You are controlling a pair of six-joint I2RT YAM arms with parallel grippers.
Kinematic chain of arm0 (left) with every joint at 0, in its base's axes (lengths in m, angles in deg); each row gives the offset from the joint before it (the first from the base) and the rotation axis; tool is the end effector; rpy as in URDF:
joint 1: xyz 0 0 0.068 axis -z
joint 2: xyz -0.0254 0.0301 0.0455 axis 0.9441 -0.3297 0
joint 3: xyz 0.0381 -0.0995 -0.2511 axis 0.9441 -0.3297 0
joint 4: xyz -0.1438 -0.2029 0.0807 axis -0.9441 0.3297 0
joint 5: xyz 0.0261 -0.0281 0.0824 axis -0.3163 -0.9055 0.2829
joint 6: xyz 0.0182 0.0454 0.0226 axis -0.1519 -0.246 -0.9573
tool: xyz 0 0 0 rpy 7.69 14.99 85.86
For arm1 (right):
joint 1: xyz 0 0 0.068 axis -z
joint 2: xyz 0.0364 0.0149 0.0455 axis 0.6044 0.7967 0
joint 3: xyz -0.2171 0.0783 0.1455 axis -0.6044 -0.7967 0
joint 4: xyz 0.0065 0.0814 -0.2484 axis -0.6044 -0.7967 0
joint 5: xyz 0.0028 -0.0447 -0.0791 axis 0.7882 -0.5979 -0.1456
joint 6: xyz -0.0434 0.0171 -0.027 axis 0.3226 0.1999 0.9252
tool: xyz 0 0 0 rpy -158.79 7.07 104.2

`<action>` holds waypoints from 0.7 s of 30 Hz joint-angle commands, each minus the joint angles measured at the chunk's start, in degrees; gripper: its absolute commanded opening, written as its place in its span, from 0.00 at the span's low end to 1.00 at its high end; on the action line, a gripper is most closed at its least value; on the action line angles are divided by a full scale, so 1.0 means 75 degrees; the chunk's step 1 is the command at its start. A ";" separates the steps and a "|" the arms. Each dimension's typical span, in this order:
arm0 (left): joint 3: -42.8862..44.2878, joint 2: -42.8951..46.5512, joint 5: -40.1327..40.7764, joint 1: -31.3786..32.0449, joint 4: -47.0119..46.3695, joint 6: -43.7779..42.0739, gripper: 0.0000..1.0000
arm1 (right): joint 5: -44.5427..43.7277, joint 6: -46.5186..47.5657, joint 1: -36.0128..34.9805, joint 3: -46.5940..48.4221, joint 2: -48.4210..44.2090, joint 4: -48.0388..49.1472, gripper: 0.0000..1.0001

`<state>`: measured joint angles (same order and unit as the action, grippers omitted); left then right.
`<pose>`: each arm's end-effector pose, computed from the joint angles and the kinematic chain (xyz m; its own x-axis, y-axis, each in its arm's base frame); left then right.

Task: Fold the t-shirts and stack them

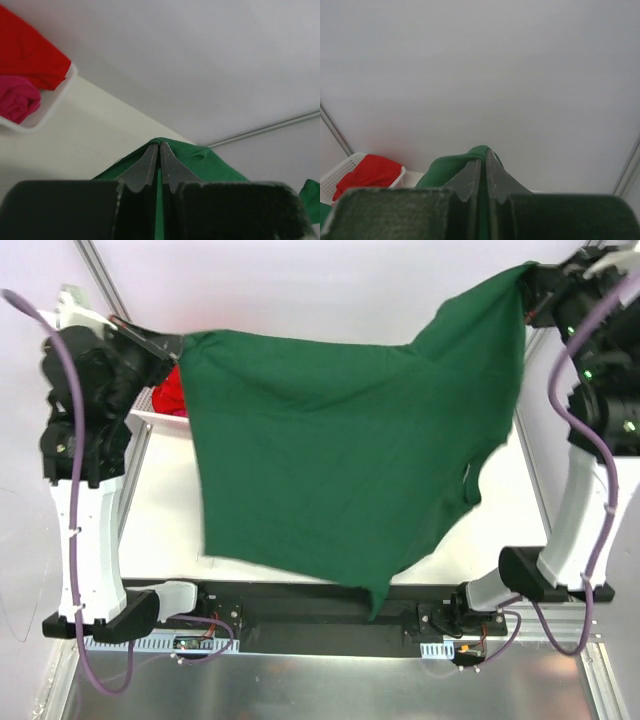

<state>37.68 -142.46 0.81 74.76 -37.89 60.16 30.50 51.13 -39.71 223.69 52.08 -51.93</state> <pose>0.1788 -0.0142 0.5854 -0.0027 -0.7145 -0.6996 0.1652 0.6896 -0.7050 0.1804 0.0139 0.6556 0.3916 -0.1482 -0.9081 -0.1374 0.9665 -0.2169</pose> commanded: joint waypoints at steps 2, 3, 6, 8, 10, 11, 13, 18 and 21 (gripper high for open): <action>-0.1146 0.0704 0.0790 -0.0054 -0.0503 0.0174 0.00 | -0.0118 -0.0150 0.0055 0.0509 0.0035 0.1537 0.01; -0.1253 0.0763 0.0814 -0.0054 -0.0550 0.0174 0.00 | -0.0129 -0.0162 0.0055 0.0475 0.0012 0.1560 0.00; -0.1406 0.0787 0.0872 -0.0054 -0.0574 0.0151 0.00 | -0.0001 -0.0045 0.0055 0.0299 -0.0163 0.1654 0.01; -0.1605 0.0892 0.0966 -0.0054 -0.0597 0.0221 0.00 | 0.0046 -0.0009 0.0055 0.0241 -0.0304 0.1678 0.00; -0.1711 0.1044 0.0990 -0.0054 -0.0597 0.0245 0.00 | 0.0011 0.0107 0.0067 0.0217 -0.0386 0.1597 0.01; -0.1770 0.1091 0.1025 -0.0054 -0.0609 0.0256 0.00 | -0.0035 0.0154 0.0055 0.0170 -0.0502 0.1561 0.00; -0.1735 0.1162 0.1037 -0.0054 -0.0632 0.0233 0.00 | -0.0117 0.0307 0.0055 -0.0122 -0.0632 0.1444 0.00; -0.1337 0.1022 0.0768 -0.0054 -0.0644 0.0116 0.00 | -0.0071 0.0401 0.0055 -0.0264 -0.0889 0.1315 0.00; -0.1009 0.0963 0.0685 -0.0054 -0.0644 0.0011 0.00 | -0.0141 0.0564 0.0055 -0.0275 -0.1065 0.1245 0.01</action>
<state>26.21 -134.72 5.64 74.76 -39.57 61.60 30.59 53.10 -39.62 221.39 45.85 -46.51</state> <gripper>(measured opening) 0.007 0.030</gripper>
